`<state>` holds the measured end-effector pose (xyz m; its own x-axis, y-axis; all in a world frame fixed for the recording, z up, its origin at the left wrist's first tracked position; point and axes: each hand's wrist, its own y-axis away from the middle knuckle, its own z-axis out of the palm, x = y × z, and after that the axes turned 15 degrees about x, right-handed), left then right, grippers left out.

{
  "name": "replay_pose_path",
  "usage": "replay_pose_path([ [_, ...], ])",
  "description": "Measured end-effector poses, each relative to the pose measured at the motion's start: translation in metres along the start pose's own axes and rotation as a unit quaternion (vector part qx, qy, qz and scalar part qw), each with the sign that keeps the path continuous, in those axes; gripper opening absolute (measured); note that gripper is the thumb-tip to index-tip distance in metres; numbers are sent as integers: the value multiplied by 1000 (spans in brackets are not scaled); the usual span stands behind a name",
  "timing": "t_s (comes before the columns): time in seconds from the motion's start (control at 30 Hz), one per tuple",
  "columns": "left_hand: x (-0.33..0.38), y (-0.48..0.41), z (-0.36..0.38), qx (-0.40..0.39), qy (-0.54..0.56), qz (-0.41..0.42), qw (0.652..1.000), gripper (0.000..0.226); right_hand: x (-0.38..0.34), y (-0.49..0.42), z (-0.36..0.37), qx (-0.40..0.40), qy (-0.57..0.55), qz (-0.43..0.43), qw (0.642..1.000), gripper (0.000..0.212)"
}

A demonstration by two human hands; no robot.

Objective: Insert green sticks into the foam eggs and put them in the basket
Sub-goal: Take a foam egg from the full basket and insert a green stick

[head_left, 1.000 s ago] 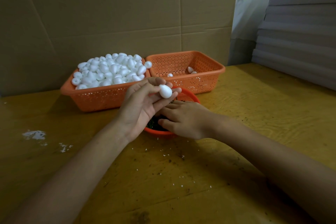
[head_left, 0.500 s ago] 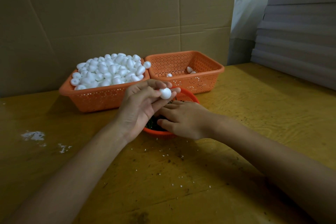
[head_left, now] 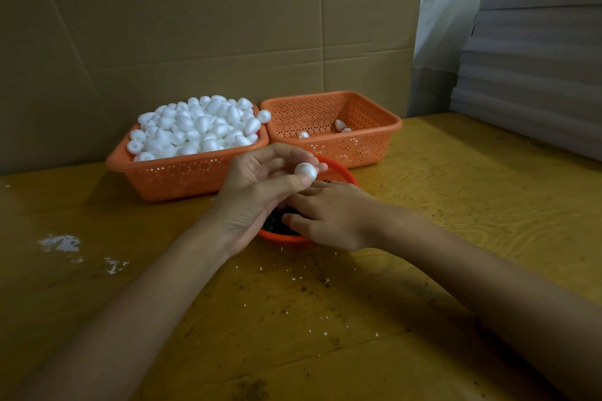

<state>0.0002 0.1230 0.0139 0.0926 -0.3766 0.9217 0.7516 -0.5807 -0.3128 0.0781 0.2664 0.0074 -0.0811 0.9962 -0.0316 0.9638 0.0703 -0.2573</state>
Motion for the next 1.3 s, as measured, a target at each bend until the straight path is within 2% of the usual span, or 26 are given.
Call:
replay_pose_path([
  [0.33,-1,1,1,8,-27,13,1000,31,1,1,1,11,-1,3,1000,46],
  [0.8,-1,1,5,38,-52,2,998,27,0,-1,0,7,1,-15,1000,50],
  [0.93,-2,0,5,43,-54,-7,998,20,0,-1,0,9,-2,-17,1000,48],
  [1.1,0,2,6,44,-63,-9,997,34,0,-1,-1,12,-3,-17,1000,48],
  [1.3,0,3,6,50,-46,-10,998,36,1,0,-1,11,-13,-13,1000,47],
])
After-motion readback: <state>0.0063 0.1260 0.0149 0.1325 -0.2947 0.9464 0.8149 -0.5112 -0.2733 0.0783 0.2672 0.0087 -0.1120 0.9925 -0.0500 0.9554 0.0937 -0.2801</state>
